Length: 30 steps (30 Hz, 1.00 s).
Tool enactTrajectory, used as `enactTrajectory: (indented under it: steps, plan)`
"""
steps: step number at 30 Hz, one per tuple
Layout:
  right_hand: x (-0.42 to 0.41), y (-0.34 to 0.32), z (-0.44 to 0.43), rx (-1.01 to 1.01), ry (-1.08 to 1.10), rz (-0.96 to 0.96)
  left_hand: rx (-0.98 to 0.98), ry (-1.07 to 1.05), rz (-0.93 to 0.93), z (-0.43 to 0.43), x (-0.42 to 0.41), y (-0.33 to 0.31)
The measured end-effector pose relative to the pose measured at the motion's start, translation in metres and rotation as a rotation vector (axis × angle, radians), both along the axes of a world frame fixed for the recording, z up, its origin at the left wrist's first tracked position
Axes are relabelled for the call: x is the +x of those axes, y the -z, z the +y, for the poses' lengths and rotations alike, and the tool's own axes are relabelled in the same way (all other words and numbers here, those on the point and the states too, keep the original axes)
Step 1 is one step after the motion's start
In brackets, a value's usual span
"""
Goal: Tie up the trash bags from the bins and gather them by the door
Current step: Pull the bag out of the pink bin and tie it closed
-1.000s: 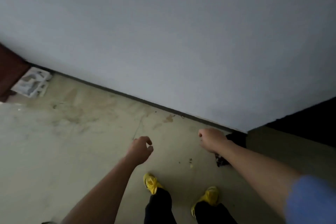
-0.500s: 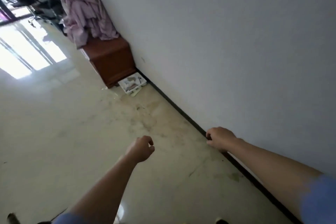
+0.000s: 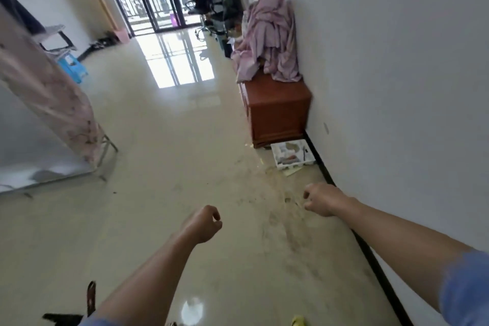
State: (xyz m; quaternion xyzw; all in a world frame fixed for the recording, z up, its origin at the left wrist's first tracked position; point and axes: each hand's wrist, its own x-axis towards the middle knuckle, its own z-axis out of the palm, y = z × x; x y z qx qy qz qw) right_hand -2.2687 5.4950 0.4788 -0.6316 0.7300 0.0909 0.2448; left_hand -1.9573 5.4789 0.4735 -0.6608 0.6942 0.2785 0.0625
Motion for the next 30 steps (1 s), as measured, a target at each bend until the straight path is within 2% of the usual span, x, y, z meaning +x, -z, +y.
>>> enactTrajectory:
  steps: [7,14,22,30]
  plan:
    - [0.084,-0.011,-0.189,0.032,-0.207,0.030,0.033,-0.221,0.027,-0.111,0.073,-0.013]
    - [0.214,0.013,-0.352,0.018,-0.410,0.043,0.077,-0.396,0.019,-0.210,0.192,0.004]
    - [0.411,0.002,-0.518,0.008,-0.540,-0.005,0.031,-0.585,0.007,-0.332,0.370,-0.023]
    - [0.636,-0.009,-0.640,-0.035,-0.887,-0.021,0.021,-0.818,0.036,-0.397,0.538,-0.033]
